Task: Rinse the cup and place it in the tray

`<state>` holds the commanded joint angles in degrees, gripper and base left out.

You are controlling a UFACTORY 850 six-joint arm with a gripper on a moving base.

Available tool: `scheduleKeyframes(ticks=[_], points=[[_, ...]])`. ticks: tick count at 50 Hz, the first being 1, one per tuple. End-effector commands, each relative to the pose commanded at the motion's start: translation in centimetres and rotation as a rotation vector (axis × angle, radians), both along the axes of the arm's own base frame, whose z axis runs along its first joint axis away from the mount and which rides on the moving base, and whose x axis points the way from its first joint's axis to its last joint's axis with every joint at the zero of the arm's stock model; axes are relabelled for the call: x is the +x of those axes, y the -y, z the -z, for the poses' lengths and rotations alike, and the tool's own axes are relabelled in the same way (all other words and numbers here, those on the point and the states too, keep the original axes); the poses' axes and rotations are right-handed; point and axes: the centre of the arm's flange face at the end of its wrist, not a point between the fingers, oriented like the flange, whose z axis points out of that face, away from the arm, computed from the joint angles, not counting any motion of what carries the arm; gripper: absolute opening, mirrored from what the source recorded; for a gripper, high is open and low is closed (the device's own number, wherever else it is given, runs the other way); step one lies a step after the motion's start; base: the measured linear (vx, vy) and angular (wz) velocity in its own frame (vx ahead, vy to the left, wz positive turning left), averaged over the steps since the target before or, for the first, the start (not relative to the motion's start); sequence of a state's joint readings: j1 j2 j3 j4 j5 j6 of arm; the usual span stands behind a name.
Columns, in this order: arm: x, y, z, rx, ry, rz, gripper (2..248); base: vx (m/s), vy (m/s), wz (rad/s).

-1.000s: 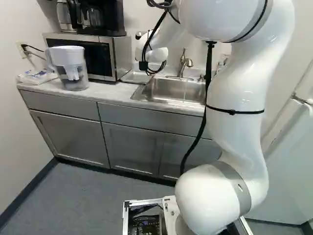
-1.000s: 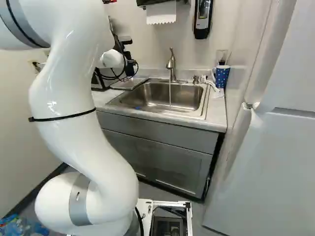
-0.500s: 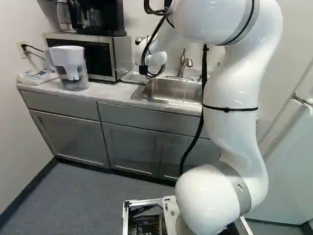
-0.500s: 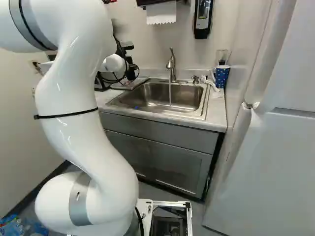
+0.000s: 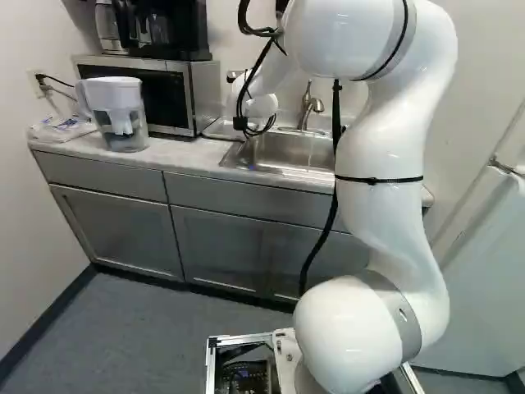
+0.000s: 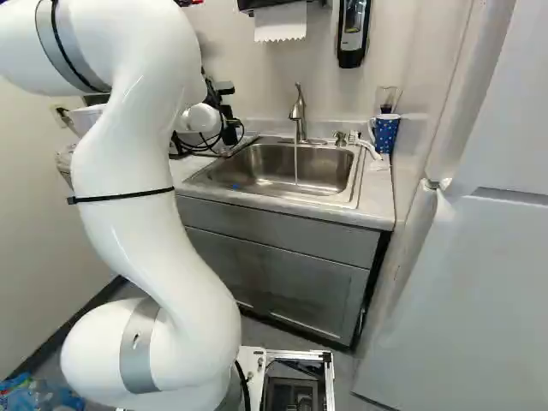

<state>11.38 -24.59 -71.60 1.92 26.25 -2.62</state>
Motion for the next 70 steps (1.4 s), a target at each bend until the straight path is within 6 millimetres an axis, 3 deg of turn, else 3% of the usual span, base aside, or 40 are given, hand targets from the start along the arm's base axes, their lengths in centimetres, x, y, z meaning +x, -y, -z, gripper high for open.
scheduleKeyframes(ticks=[70], points=[[-0.01, 0.0, 0.65, -0.005, -0.028, -0.001, 126, 0.0, 0.0, 0.0]])
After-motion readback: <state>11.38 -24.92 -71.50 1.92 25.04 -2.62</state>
